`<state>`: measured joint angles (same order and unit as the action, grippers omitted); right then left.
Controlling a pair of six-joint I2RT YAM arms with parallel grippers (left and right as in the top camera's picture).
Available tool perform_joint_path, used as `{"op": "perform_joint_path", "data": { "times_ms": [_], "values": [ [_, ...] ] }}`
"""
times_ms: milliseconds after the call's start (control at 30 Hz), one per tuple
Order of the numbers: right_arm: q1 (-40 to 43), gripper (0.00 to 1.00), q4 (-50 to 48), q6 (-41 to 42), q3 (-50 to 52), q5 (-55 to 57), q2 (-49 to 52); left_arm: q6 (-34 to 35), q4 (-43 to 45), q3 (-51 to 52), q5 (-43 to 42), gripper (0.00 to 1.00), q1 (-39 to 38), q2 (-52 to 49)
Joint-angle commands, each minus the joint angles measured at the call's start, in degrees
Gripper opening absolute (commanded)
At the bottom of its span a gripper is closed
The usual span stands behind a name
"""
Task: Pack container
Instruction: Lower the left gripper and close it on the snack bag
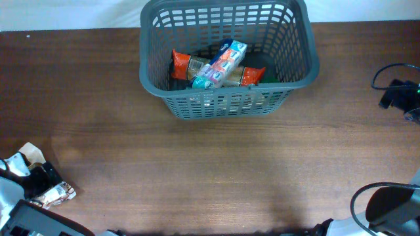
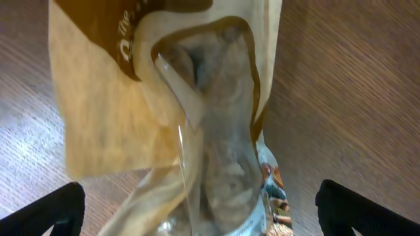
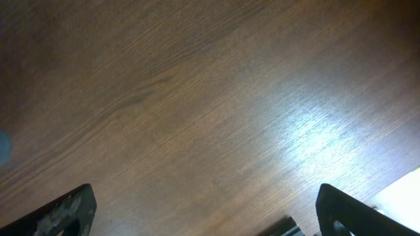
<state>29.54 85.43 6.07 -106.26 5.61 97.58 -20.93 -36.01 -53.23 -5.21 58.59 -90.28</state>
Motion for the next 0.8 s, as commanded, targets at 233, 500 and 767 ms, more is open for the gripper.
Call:
{"op": "perform_joint_path", "data": {
  "times_ms": [233,500,767],
  "values": [
    [0.13,0.99,0.0,0.66,0.2,0.9,-0.72,-1.49,2.69,0.11,-1.03,0.99,0.2,-3.85],
    [0.11,0.99,-0.02,0.66,0.2,0.9,-0.72,-1.46,4.26,0.11,-1.05,0.99,0.2,-6.36],
    [0.11,0.99,-0.02,0.66,0.2,0.9,-0.74,-0.94,4.57,0.11,-1.01,0.99,0.2,-6.36]
  ]
}}
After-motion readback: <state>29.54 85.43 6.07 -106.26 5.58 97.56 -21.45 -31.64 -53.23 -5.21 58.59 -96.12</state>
